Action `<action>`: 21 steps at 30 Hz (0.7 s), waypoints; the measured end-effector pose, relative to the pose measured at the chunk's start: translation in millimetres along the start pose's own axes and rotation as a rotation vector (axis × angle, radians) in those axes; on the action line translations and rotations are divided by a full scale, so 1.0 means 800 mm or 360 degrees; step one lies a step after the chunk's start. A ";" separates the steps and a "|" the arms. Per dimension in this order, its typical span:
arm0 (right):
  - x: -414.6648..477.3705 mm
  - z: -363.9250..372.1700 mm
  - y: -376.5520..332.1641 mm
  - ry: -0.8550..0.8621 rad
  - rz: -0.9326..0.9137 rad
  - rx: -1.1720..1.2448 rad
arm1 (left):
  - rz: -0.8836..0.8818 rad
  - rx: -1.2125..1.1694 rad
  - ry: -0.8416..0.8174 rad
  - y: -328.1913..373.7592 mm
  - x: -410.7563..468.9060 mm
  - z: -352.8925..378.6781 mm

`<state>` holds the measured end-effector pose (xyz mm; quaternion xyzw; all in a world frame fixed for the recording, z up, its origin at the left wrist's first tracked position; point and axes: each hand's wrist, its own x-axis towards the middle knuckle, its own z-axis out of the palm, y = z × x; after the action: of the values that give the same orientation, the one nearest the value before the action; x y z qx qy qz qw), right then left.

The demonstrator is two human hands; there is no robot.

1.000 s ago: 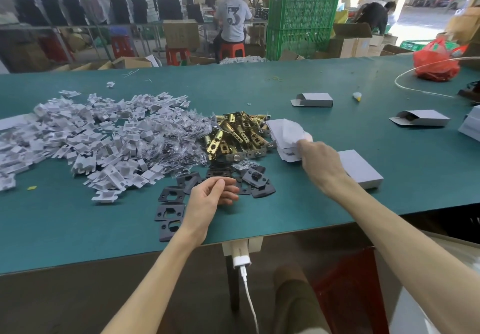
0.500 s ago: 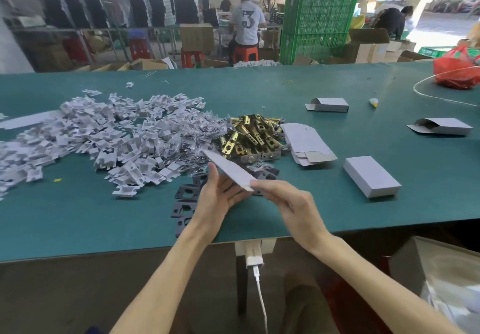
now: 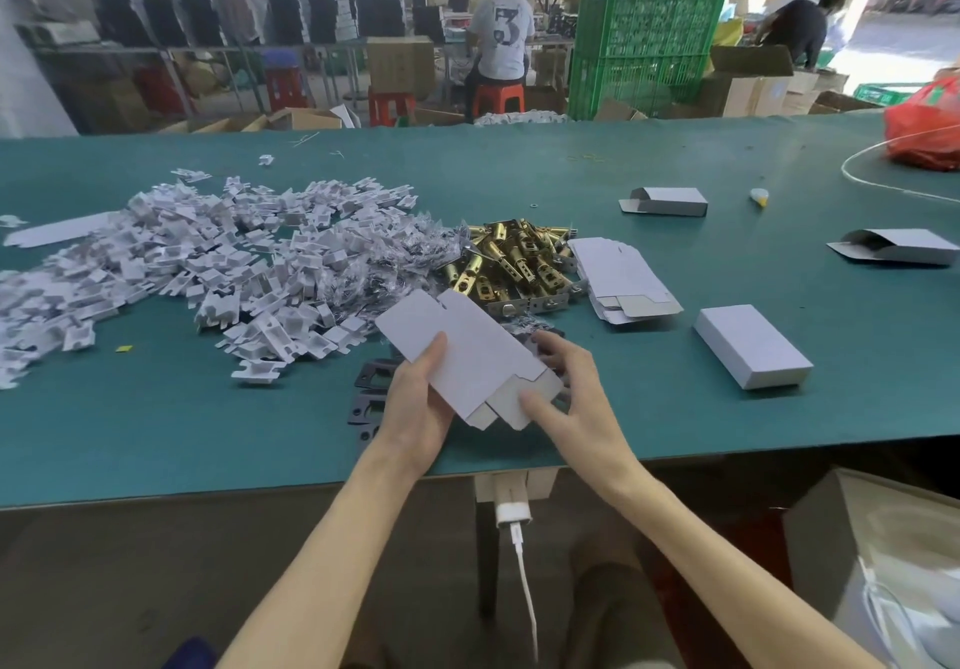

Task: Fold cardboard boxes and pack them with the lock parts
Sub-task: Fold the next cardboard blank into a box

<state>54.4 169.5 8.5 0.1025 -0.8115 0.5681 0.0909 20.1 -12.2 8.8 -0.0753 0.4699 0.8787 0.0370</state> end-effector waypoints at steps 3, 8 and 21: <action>0.014 -0.004 -0.005 -0.0137 0.0365 0.0461 | -0.0002 0.0022 -0.0034 -0.001 0.001 0.001; 0.027 0.001 0.000 -0.0114 0.0457 0.0566 | 0.0005 0.0021 -0.0100 -0.001 0.000 0.000; 0.041 -0.019 0.008 -0.0412 0.0788 0.1249 | -0.0001 0.0045 -0.0656 0.006 -0.010 0.000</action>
<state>21.4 183.6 16.2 0.0026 -0.5405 0.8185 -0.1946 27.2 -14.9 14.2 0.1064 0.4646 0.8689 0.1335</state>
